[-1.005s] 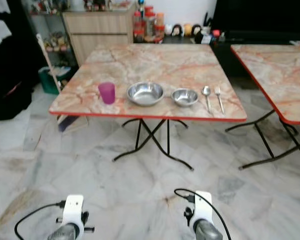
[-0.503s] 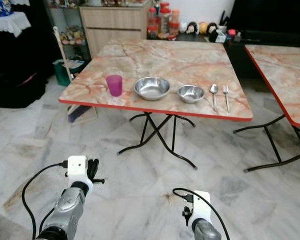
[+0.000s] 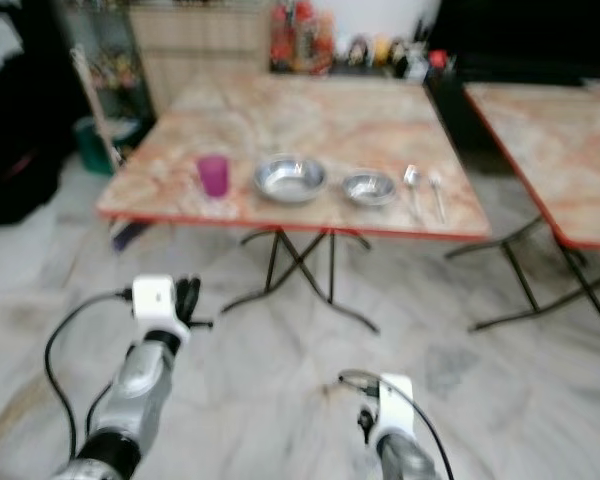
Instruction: Setting the table
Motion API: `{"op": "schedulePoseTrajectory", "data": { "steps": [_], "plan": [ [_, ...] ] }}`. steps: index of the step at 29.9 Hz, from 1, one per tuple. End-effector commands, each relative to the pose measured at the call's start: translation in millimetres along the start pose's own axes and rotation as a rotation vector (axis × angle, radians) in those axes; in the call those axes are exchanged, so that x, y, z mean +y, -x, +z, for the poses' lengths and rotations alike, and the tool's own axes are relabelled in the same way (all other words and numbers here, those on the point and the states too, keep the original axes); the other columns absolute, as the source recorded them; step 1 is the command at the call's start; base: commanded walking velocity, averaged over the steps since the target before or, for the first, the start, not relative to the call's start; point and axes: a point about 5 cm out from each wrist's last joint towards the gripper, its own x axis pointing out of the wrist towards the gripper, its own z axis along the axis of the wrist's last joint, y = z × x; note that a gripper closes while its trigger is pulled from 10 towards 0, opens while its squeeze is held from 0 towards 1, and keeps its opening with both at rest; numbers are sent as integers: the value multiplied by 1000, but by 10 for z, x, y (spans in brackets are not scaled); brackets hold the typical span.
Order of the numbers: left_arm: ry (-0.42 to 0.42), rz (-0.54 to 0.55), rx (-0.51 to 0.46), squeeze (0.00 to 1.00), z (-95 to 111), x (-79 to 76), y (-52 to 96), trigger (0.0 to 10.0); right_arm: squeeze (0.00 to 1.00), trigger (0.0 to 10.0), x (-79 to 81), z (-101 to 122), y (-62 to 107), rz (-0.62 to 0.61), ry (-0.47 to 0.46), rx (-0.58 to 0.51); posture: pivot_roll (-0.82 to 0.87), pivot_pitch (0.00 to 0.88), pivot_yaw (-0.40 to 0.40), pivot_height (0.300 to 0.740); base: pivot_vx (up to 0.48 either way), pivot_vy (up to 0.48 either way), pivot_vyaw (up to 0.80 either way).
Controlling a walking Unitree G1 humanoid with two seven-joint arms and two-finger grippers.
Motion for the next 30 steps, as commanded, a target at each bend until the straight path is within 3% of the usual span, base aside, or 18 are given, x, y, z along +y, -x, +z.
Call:
{"op": "schedulePoseTrajectory", "data": {
  "steps": [1,17,30],
  "plan": [
    [14,-11,-28,0,98,-44,-59,10000,0,10000,-22,27,-1,-10,-6,-11,52,0,-39,740,315,0,0],
    [15,-2,-67,0,266,-21,-124,10000,0,10000,-13,-1,2,-5,0,-3,53,0,-35,740,322,0,0],
    [20,3,-67,0,285,-8,-87,10000,0,10000,-15,7,1,-3,7,-4,57,0,-39,740,331,0,0]
  ]
}}
